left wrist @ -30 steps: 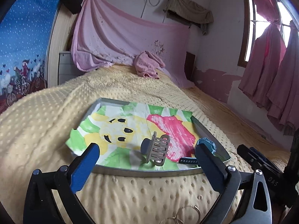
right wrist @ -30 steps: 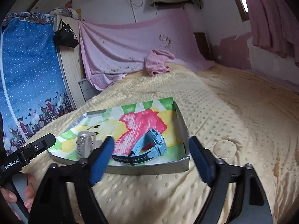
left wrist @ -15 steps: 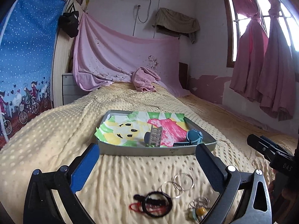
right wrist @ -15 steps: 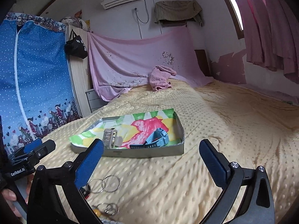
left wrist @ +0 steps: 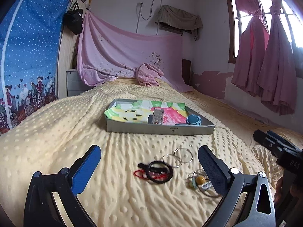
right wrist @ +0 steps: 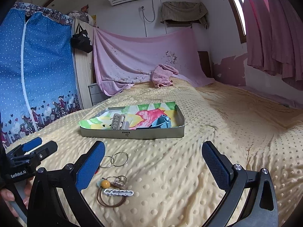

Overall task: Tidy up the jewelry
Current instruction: 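Withdraw both open tools from the tray back toward the remaining jewelry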

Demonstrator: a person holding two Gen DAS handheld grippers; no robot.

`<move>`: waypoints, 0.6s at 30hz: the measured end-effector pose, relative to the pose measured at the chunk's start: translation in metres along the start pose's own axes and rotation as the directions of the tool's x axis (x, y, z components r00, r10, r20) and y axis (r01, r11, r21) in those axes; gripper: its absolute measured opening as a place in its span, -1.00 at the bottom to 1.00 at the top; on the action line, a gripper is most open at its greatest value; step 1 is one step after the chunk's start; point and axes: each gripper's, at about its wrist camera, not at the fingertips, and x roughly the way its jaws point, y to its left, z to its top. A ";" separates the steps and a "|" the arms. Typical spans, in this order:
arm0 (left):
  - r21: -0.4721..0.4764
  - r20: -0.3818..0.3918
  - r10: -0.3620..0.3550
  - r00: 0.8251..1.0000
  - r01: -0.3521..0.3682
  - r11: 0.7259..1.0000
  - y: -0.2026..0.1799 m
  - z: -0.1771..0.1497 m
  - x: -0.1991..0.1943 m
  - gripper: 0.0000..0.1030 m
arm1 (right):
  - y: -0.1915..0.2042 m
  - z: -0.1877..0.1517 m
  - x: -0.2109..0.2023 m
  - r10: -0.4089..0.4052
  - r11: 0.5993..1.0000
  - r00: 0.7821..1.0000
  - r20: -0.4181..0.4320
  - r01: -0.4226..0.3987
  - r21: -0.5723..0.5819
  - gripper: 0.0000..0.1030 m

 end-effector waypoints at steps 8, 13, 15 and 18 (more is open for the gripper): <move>-0.039 -0.052 0.015 0.999 -0.017 0.999 0.017 -0.016 -0.006 1.00 | 0.008 -0.008 -0.006 0.003 1.000 0.999 -0.040 -0.004 -0.026 0.95; -0.077 -0.096 0.006 0.995 -0.014 0.997 0.029 -0.022 0.002 1.00 | 0.011 -0.015 0.002 0.011 0.999 0.996 -0.083 -0.015 -0.043 0.95; -0.090 -0.111 -0.004 0.994 -0.006 0.996 0.031 -0.023 0.005 1.00 | 0.012 -0.017 0.004 0.019 0.998 0.995 -0.093 -0.024 -0.052 0.95; -0.096 -0.134 -0.020 0.991 0.007 0.995 0.033 -0.025 0.011 1.00 | 0.017 -0.021 0.005 0.039 0.996 0.994 -0.105 -0.046 -0.072 0.95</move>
